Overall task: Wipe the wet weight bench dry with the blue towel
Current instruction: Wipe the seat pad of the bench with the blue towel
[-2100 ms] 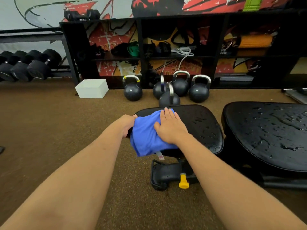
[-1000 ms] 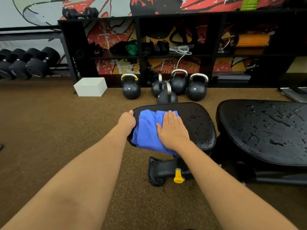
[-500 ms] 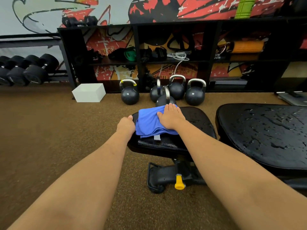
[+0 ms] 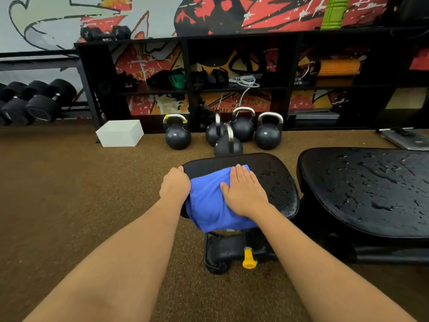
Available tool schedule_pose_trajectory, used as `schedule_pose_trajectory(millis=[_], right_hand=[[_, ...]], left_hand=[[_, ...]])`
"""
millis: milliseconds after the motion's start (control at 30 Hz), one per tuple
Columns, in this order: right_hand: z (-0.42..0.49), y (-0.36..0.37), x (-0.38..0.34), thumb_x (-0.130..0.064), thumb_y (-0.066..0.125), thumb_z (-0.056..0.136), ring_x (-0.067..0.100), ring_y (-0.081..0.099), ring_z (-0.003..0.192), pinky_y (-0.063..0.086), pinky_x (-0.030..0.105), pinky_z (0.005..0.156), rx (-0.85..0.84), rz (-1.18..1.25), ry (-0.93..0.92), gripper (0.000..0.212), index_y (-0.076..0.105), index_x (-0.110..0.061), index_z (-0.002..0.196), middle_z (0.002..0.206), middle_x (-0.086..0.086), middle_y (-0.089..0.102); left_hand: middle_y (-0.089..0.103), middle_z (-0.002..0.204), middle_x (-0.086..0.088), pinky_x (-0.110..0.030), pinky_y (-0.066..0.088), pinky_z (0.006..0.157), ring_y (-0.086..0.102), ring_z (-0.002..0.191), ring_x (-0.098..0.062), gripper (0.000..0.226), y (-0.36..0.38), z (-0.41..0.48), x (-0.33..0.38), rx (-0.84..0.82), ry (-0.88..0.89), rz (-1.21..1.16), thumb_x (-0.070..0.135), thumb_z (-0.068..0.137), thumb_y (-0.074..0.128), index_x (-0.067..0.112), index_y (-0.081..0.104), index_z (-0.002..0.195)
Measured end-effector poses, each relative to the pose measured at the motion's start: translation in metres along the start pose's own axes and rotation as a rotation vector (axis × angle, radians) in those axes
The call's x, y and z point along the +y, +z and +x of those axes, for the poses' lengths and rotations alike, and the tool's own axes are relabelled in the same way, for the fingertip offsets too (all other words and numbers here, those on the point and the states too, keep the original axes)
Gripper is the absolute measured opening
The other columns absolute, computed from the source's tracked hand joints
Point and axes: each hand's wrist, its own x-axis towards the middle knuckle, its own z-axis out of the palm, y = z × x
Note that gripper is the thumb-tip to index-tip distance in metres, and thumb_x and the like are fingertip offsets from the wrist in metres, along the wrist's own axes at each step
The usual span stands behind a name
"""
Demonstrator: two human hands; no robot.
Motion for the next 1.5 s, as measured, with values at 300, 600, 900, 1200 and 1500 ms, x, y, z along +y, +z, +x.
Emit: schedule_pose_trajectory(millis=[300, 600, 900, 1200, 1500], right_hand=[[0.063, -0.007, 0.006, -0.046, 0.016, 0.103, 0.025, -0.003, 0.151, -0.001, 0.039, 0.123, -0.008, -0.003, 0.05, 0.07, 0.001, -0.003, 0.155, 0.164, 0.014, -0.002], [-0.016, 0.001, 0.005, -0.048, 0.018, 0.103, 0.024, -0.001, 0.152, 0.0, 0.037, 0.123, 0.055, -0.025, 0.004, 0.07, 0.004, -0.004, 0.155, 0.164, 0.013, 0.001], [0.071, -0.012, 0.02, -0.049, 0.016, 0.103, 0.024, -0.003, 0.151, 0.0, 0.039, 0.123, 0.006, -0.008, 0.052, 0.071, 0.002, -0.003, 0.155, 0.164, 0.013, -0.002], [-0.025, 0.0, 0.015, -0.06, -0.007, 0.094, 0.02, -0.001, 0.152, -0.002, 0.034, 0.122, 0.091, -0.004, -0.012, 0.082, 0.002, -0.008, 0.156, 0.165, 0.009, 0.001], [0.042, -0.009, 0.028, -0.047, 0.017, 0.103, 0.021, -0.004, 0.151, -0.003, 0.037, 0.123, 0.02, -0.007, 0.026, 0.069, 0.002, -0.005, 0.156, 0.164, 0.011, -0.002]], left_hand=[[0.06, 0.126, -0.018, -0.04, 0.04, 0.081, 0.058, 0.114, -0.034, 0.046, 0.003, -0.009, -0.001, 0.101, 0.034, 0.105, 0.036, 0.108, 0.023, 0.007, 0.053, 0.129], [0.054, 0.136, -0.008, -0.041, 0.045, 0.098, 0.051, 0.126, -0.026, 0.037, 0.01, -0.01, 0.001, 0.169, 0.358, 0.177, 0.028, 0.106, 0.031, 0.011, 0.05, 0.132], [0.052, 0.142, -0.01, -0.043, 0.044, 0.103, 0.052, 0.125, -0.03, 0.046, 0.012, -0.003, 0.0, 0.124, 0.376, 0.144, 0.035, 0.107, 0.027, 0.009, 0.048, 0.139], [0.038, 0.153, -0.007, -0.044, 0.038, 0.107, 0.041, 0.136, -0.03, 0.046, 0.008, -0.004, 0.002, 0.115, 0.382, 0.194, 0.027, 0.107, 0.027, 0.017, 0.032, 0.152], [0.025, 0.163, -0.002, -0.037, 0.006, 0.123, 0.013, 0.152, -0.018, 0.046, 0.009, 0.003, 0.002, 0.052, 0.726, 0.332, 0.02, 0.109, 0.027, 0.012, 0.03, 0.154]])
